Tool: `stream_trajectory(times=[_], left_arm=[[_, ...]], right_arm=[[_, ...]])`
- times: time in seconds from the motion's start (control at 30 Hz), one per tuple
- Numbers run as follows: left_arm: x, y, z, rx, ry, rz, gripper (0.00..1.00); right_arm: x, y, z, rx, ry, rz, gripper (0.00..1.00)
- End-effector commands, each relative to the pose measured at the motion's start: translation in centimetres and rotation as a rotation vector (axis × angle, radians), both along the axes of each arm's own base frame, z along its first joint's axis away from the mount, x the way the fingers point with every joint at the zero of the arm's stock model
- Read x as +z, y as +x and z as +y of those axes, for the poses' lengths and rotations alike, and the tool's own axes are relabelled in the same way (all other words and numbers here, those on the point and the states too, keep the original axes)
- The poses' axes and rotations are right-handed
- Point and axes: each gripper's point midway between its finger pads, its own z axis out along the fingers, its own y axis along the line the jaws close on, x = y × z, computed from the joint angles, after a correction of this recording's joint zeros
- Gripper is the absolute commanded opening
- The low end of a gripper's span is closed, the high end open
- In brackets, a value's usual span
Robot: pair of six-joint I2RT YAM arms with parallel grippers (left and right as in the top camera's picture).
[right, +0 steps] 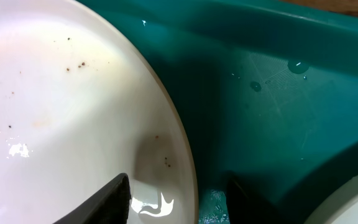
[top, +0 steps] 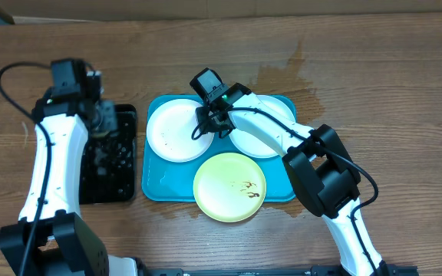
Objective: Clean dirty plates on tray and stack at the side
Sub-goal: 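Dip and wet the sponge in the black soapy tray with the left gripper, then scrub the right white plate with the sponge in the left gripper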
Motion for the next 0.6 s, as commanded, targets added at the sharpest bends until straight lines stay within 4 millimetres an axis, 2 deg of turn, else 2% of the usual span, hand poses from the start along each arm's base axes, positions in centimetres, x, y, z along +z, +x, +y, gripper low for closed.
stream_trajectory(times=[0.0,0.07,0.2,0.3,0.47,0.5,0.57], left_arm=[[2.3,1.9,-7.3,-0.124,-0.205,-0.089,0.04],[2.0,1.7,-11.7,-0.157,-0.303,-0.075,0.04],[0.5,1.0,-16.0,-0.203,-0.328,-0.018,0.04],[-1.0,1.0,-17.3,-0.22,-0.288,0.017,0.04],[-5.7,0.7,-18.2,-0.225,-0.241,0.136,0.04],[-6.4,0.7,-18.2,-0.221,-0.24,0.155,0.08],[-7.7,0.7,-18.2,-0.202,-0.242,0.185,0.31]], right_arm=[[-1.1,-0.8,-0.4,0.0,-0.023,0.028,0.52],[-1.1,-0.8,-0.4,0.0,-0.024,0.028,0.52],[-1.1,-0.8,-0.4,0.0,-0.024,0.028,0.61],[-1.1,-0.8,-0.5,0.0,-0.025,0.029,0.63],[-1.2,-0.9,-0.5,0.0,-0.026,0.031,0.63],[-1.2,-0.9,-0.5,0.0,-0.026,0.031,0.64],[-1.2,-0.9,-0.5,0.0,-0.026,0.031,0.64]])
